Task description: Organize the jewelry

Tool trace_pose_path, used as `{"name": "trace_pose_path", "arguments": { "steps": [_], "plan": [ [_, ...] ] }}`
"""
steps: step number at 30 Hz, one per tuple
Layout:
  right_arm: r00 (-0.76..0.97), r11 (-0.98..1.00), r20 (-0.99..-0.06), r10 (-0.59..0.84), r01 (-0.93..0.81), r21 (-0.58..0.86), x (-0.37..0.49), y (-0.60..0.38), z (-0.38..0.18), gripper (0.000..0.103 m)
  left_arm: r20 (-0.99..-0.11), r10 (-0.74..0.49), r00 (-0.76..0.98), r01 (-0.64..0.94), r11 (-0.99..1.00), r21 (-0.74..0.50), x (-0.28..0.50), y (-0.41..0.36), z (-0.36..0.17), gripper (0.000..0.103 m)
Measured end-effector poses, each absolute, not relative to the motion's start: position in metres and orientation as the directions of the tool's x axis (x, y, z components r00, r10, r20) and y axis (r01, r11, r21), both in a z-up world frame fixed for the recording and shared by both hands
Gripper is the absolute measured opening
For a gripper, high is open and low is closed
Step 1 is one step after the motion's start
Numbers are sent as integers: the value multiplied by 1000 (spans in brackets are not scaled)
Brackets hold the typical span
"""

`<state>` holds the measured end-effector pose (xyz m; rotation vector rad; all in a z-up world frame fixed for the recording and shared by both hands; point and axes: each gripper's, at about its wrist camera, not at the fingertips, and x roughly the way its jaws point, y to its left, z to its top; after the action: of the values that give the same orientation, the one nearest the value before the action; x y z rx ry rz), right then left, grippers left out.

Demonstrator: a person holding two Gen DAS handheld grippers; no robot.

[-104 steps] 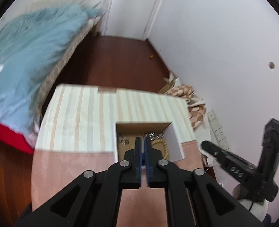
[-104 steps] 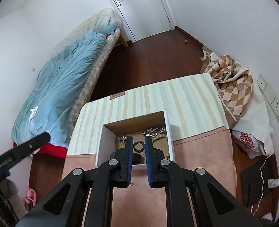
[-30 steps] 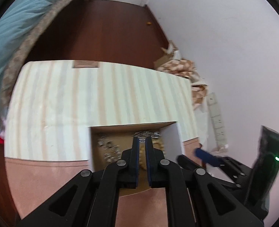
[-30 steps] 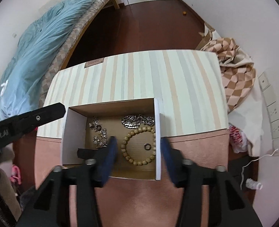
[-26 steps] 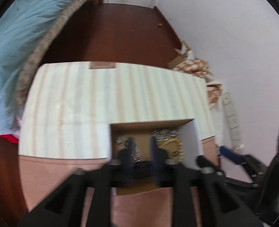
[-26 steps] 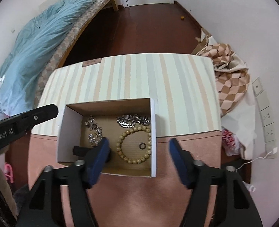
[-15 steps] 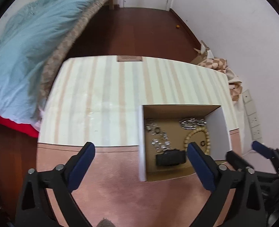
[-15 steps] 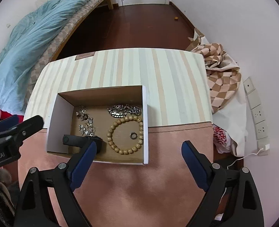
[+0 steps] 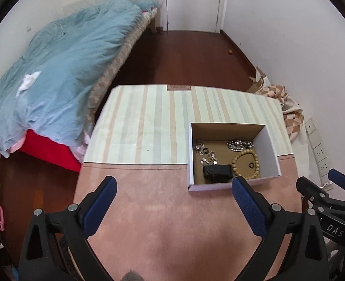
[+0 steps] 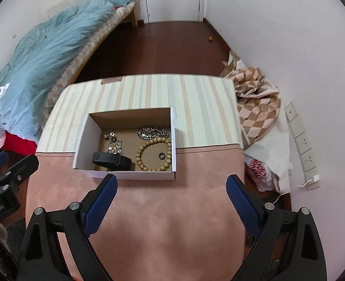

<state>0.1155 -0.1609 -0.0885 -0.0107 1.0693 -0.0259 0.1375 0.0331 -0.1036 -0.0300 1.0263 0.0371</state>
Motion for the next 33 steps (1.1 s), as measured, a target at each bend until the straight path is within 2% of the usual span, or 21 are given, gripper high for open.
{"name": "trace_pose_path", "arguments": {
  "steps": [6,9,15,23,33],
  "plan": [
    [560,998,-826,-61,26,-55,74,-159,-40,96,-817,19,577,-49,999,-11,95,27,-62,100],
    [600,998,-798,-63,27,-59,50,-158,-13,102,-801,28,598,-55,998,-6,74,26,-44,100],
    [655,997,-752,-71,36,-63,10,-157,26,102,-771,48,635,-63,998,11,40,24,-13,100],
    [696,995,-712,-92,42,-88,-26,-157,57,103,-749,37,661,-50,999,5,13,20,15,100],
    [699,995,-708,-99,54,-86,-24,-166,68,103,-771,37,636,-54,999,3,22,13,12,100]
  ]
}}
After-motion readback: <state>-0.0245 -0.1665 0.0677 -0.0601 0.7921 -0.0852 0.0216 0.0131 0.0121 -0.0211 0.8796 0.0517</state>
